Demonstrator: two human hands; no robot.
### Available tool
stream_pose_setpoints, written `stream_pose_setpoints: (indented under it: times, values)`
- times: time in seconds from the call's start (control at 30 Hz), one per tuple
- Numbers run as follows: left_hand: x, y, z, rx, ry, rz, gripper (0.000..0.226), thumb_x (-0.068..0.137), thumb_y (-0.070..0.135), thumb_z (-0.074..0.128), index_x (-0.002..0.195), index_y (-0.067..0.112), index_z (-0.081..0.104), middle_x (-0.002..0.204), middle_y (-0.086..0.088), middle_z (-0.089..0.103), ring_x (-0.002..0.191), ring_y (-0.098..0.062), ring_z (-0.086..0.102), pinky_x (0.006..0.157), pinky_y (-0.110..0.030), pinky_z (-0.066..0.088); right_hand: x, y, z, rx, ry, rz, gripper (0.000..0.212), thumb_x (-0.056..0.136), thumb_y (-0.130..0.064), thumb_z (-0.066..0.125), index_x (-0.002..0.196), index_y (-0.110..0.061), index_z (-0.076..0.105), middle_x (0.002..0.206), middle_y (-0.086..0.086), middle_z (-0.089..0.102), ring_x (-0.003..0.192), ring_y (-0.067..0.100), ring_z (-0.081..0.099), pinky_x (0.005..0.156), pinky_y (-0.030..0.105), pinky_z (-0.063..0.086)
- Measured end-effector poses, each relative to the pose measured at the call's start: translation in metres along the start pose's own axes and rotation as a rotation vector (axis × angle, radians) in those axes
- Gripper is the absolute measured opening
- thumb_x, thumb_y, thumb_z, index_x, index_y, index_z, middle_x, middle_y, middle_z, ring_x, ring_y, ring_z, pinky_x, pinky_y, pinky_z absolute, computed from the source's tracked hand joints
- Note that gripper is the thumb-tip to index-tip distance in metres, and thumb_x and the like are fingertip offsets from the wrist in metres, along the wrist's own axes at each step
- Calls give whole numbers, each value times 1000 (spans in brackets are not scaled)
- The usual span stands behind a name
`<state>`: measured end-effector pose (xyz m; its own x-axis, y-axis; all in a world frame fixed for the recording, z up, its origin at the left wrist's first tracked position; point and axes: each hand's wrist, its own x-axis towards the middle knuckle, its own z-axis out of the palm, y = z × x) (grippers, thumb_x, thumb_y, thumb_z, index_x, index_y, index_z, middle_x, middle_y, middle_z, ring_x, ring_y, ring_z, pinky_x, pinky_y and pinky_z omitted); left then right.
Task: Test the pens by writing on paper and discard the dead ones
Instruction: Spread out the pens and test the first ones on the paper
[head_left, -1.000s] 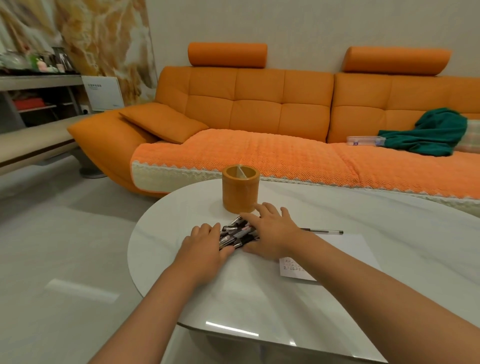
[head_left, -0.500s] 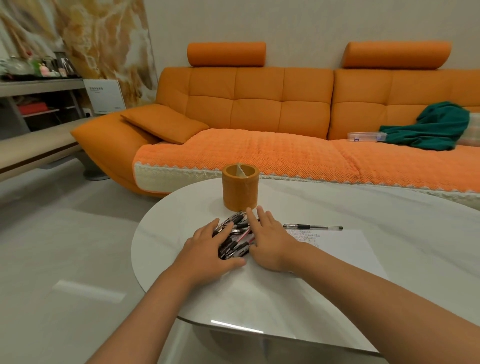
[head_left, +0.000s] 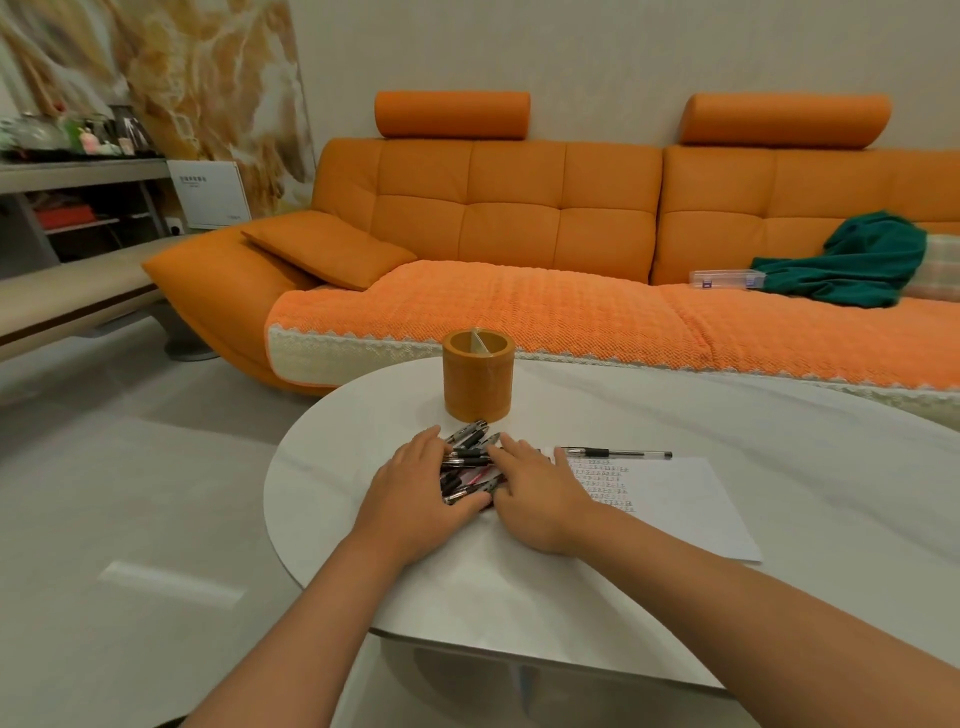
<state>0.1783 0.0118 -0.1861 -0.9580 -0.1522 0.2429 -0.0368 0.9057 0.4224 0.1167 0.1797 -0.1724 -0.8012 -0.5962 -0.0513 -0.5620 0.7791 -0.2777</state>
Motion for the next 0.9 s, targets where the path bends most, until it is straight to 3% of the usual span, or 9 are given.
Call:
stream_pose_setpoints:
  times: [0.1, 0.13, 0.2, 0.33, 0.47, 0.6, 0.7, 0.8, 0.9]
  values:
    - [0, 0, 3, -5, -2, 15, 80, 76, 76, 55, 139, 30, 38, 135, 13, 50, 125, -14, 47, 104, -39, 40, -4, 6, -1, 179, 7, -85, 61, 93, -18, 42, 152, -25, 30, 156, 5, 36, 143, 27, 29, 118, 46, 23]
    - [0, 0, 3, 13, -3, 32, 79, 76, 78, 50, 140, 34, 37, 137, 14, 50, 126, -13, 47, 106, -40, 38, -2, 9, -1, 244, 27, -85, 57, 90, -14, 43, 145, -26, 39, 141, 4, 49, 130, 25, 43, 111, 43, 34]
    - [0, -1, 4, 89, -41, 56, 80, 80, 79, 41, 147, 39, 32, 149, 14, 41, 137, -14, 37, 115, -44, 28, 0, 11, -2, 323, 29, -76, 52, 88, -8, 44, 137, -25, 47, 126, 3, 58, 113, 19, 52, 102, 40, 43]
    - [0, 1, 2, 174, -212, -2, 88, 87, 79, 31, 158, 30, 17, 165, 6, 15, 151, -18, 11, 122, -46, 11, -4, 8, -9, 363, 26, -137, 55, 93, -5, 42, 142, -27, 44, 135, 2, 54, 120, 20, 49, 103, 31, 38]
    - [5, 12, -8, 213, -255, -32, 93, 87, 82, 23, 160, 26, 8, 167, 2, 4, 153, -20, 3, 123, -46, 5, -3, 21, -28, 392, 165, -65, 45, 99, -14, 43, 141, -29, 51, 150, -5, 47, 138, 14, 40, 108, 25, 28]
    - [11, 32, -12, 158, -197, 41, 86, 90, 78, 29, 159, 30, 11, 166, 7, 8, 152, -17, 7, 121, -43, 11, -6, 65, -46, 219, 285, 76, 38, 100, -11, 44, 131, -25, 61, 143, -3, 54, 133, 18, 47, 113, 36, 37]
    - [14, 51, -7, 83, -204, 144, 73, 95, 66, 41, 157, 34, 20, 165, 12, 14, 151, -14, 10, 122, -42, 14, -12, 100, -45, -50, 240, 141, 41, 101, -12, 43, 137, -25, 57, 145, -1, 52, 131, 23, 47, 108, 40, 39]
    - [17, 64, 7, 59, -261, 244, 60, 99, 54, 45, 154, 35, 31, 161, 13, 25, 149, -10, 16, 122, -40, 16, -16, 116, -37, -166, 193, 90, 42, 103, -17, 41, 143, -24, 52, 145, 0, 52, 129, 25, 46, 106, 41, 38]
    - [22, 74, 20, 64, -310, 305, 49, 100, 49, 46, 147, 35, 45, 156, 14, 36, 144, -9, 24, 119, -37, 16, -11, 123, -32, -225, 240, 1, 36, 102, -18, 46, 134, -26, 61, 128, 1, 63, 114, 25, 54, 96, 40, 42]
